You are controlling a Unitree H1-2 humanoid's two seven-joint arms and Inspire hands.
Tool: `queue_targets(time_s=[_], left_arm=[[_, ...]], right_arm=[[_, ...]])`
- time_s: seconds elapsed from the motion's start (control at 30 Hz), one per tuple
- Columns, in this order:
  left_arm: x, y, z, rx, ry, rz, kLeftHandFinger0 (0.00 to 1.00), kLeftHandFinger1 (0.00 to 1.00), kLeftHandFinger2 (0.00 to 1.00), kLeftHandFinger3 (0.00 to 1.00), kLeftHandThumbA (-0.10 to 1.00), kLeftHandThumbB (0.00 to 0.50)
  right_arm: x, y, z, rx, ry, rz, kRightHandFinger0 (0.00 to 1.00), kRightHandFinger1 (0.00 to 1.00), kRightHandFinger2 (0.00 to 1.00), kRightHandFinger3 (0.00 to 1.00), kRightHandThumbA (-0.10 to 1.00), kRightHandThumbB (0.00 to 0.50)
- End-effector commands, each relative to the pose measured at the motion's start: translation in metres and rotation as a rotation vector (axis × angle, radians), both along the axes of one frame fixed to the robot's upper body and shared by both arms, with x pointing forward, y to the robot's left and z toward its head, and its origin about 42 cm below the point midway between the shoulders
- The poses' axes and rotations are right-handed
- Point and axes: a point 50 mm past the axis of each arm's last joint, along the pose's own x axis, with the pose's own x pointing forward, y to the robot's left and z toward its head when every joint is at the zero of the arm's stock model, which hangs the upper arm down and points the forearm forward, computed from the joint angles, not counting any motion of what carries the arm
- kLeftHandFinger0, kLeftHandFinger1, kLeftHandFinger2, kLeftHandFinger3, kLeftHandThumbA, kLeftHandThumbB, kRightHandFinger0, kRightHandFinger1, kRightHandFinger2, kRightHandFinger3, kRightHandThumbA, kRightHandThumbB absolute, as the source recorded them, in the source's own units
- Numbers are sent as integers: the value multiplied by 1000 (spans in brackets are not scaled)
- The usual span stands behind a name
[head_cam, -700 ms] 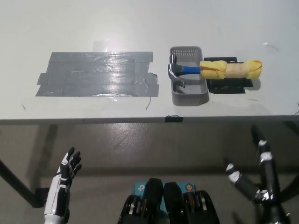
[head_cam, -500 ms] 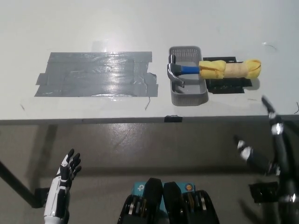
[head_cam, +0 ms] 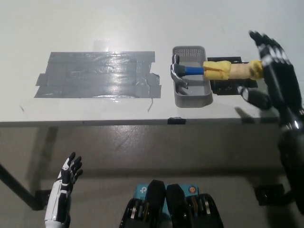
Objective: The robot picks the hammer with right hand and hits the black area on the desk and places it back.
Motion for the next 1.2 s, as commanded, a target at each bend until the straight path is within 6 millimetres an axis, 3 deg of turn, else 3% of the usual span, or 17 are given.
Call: queue_targets(time_s=[0.0, 0.43, 0.7, 0.93, 1.17], left_arm=[[4, 1, 16, 16, -90, -20, 1000, 1000, 1000, 1000, 1000, 0], [5, 0, 18, 17, -95, -17, 1000, 1000, 1000, 1000, 1000, 0], [6, 1, 19, 18, -93, -14, 1000, 1000, 1000, 1000, 1000, 0], [5, 1, 17, 19, -90, -17, 1000, 1000, 1000, 1000, 1000, 0], [6, 0, 17, 17, -89, -16, 1000, 1000, 1000, 1000, 1000, 0]], right_arm=[[25, 5, 31, -154, -41, -120, 1000, 1000, 1000, 1000, 888, 368], [65, 36, 7, -221, 119, -162, 1000, 1000, 1000, 1000, 1000, 405], [69, 37, 0, -230, 179, -152, 1000, 1000, 1000, 1000, 1000, 434], [76, 35, 0, -243, 184, -164, 1000, 1000, 1000, 1000, 1000, 414], [84, 41, -4, -250, 187, -164, 1000, 1000, 1000, 1000, 1000, 431]])
